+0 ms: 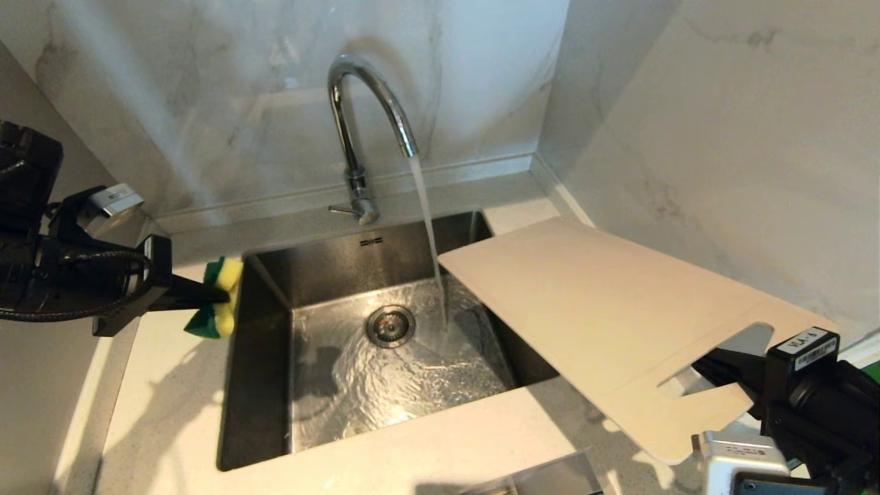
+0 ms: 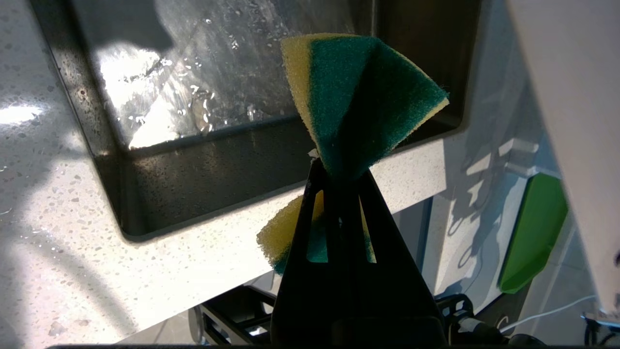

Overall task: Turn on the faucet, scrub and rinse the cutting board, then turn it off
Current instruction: Put down the cutting board

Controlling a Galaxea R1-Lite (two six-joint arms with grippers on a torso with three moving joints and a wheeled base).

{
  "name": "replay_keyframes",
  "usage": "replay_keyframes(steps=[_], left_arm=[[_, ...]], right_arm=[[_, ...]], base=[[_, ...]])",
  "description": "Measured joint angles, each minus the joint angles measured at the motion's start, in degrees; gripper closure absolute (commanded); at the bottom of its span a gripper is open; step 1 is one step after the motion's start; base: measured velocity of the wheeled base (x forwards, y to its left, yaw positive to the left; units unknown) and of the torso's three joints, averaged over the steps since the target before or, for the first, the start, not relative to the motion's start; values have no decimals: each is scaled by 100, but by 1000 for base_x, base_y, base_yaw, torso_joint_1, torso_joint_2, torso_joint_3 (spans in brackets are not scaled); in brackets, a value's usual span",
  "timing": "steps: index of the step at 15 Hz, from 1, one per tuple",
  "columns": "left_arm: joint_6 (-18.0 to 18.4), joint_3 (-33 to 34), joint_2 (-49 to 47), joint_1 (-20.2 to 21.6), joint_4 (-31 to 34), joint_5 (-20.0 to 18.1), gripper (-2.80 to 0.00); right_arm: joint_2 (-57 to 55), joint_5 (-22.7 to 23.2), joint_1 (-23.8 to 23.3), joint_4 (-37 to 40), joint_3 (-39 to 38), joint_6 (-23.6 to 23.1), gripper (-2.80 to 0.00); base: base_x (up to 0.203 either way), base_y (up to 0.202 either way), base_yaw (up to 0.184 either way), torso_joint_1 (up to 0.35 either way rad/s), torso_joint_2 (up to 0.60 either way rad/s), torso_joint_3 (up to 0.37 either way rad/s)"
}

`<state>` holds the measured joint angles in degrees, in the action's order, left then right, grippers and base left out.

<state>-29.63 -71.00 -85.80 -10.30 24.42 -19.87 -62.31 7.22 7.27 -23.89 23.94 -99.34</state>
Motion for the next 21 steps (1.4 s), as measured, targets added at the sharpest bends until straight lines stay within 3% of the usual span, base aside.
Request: replay_keyframes(steps=[6, 14, 21], left_arm=[[8, -92, -214, -24, -55, 13, 0], [9, -259, -605, -15, -57, -24, 0], [-10, -290, -829, 1, -348, -49, 0]], right_arm=[[-528, -375, 1, -20, -226, 383, 0], [-925, -492, 1, -17, -396, 427, 0], [-1431, -430, 6, 78, -606, 783, 0]], base=[[0, 0, 0, 0, 0, 0], [0, 0, 0, 0, 0, 0], [0, 0, 0, 0, 0, 0]])
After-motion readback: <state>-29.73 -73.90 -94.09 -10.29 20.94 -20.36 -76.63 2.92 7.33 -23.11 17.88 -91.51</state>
